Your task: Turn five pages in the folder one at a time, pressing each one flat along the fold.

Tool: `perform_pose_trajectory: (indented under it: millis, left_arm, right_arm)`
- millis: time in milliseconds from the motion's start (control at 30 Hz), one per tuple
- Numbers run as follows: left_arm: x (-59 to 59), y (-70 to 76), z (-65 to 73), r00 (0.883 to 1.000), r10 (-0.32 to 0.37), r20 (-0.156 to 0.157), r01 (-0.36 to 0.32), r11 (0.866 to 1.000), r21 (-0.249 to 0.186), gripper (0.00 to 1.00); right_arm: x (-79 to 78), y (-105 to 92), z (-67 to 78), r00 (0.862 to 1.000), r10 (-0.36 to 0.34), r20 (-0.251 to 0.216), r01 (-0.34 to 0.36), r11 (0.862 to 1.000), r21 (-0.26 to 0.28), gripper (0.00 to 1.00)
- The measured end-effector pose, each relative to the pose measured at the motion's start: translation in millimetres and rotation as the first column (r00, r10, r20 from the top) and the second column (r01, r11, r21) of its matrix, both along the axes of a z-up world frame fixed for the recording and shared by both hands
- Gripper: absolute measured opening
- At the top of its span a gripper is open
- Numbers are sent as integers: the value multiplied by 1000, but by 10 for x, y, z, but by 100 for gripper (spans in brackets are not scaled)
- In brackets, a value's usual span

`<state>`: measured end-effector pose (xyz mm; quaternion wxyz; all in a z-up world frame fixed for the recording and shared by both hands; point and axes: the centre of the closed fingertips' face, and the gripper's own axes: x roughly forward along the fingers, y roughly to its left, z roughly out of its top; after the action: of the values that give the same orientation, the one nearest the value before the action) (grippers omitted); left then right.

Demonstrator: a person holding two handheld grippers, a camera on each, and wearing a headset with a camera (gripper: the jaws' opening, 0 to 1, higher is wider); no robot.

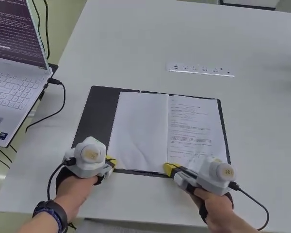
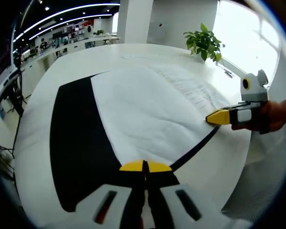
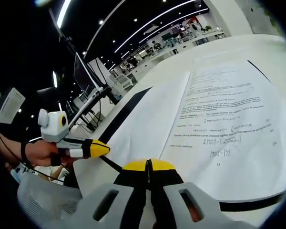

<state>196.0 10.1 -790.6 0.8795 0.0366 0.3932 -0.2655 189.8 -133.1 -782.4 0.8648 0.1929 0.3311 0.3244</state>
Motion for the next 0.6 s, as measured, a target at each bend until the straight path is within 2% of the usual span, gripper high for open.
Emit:
perform_pose_trajectory:
  millis: [233,467,600]
  left_arm:
    - [-1,3,-2,1000,11,-7,-11,1000,4,0]
    - [8,4,-1,999,32,-34,-31,999,14,0]
    - [-27,-37,18,998,22,-53,-23,1000,-10,3]
  right_arm:
    - [1,-6,-2,1000,-6,-7,6,1000,-6,0]
    - [-1,-3,0,1000,-10,-13,10,1000,-12,0]
    - [0,-6,1,1000,0,-18,0,1000,-10,0]
